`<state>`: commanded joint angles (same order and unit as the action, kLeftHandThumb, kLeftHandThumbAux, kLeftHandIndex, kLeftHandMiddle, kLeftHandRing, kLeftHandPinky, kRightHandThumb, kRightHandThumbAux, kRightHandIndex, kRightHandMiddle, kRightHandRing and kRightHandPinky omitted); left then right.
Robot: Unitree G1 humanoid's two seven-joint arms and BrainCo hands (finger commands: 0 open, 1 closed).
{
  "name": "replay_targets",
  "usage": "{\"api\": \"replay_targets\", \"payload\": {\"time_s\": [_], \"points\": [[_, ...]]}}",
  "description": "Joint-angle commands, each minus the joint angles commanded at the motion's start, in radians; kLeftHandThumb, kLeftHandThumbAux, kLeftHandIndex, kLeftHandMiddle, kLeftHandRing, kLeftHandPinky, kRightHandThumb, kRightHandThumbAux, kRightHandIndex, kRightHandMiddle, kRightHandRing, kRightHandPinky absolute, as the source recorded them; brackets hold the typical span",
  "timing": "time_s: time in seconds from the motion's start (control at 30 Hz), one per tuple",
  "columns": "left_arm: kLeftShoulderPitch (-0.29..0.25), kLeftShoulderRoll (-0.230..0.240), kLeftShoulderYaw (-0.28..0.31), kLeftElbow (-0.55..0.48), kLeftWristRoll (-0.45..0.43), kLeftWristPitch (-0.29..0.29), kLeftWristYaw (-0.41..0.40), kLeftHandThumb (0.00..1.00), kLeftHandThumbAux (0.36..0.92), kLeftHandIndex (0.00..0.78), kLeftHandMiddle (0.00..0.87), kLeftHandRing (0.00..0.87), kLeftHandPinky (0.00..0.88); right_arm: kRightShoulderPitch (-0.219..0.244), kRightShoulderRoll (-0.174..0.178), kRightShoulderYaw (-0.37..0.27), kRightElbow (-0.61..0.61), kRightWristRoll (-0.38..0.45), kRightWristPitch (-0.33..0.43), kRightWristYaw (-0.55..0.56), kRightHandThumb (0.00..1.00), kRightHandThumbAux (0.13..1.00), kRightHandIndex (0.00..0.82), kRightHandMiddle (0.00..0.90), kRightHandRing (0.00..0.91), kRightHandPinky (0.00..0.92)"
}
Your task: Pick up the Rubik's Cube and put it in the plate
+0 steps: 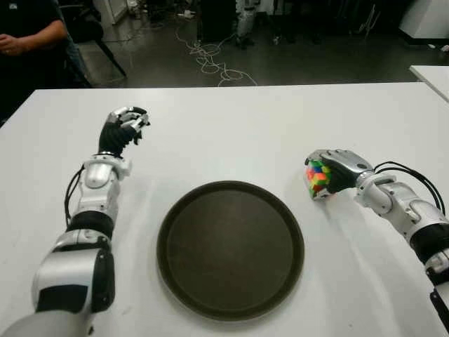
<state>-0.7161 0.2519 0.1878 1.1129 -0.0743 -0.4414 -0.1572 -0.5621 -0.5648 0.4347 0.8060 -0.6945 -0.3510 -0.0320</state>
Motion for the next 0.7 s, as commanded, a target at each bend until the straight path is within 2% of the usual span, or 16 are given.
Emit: {"api": "replay_targets", "payload": {"time_s": [0.23, 0.7], "points": [[0.001, 0.001, -0.001, 0.0, 0.006, -0.001, 0.009, 0.839, 0.666, 0.415, 0.558, 0.712, 0.759, 0.005, 0.001, -0.006, -0.013, -0.002, 0.024, -0.006, 0.0, 0.828, 0.422, 0.534, 0.542, 0.51], [0.001, 0.002, -0.004, 0.001, 0.009, -0.004, 0.007, 0.838, 0.665, 0.415, 0.553, 0.703, 0.752, 0.006, -0.001, -0.014, -0.013, 0.009, 0.007, -0.004, 0.0, 0.844, 0.45, 0.59, 0.588, 0.543]]}}
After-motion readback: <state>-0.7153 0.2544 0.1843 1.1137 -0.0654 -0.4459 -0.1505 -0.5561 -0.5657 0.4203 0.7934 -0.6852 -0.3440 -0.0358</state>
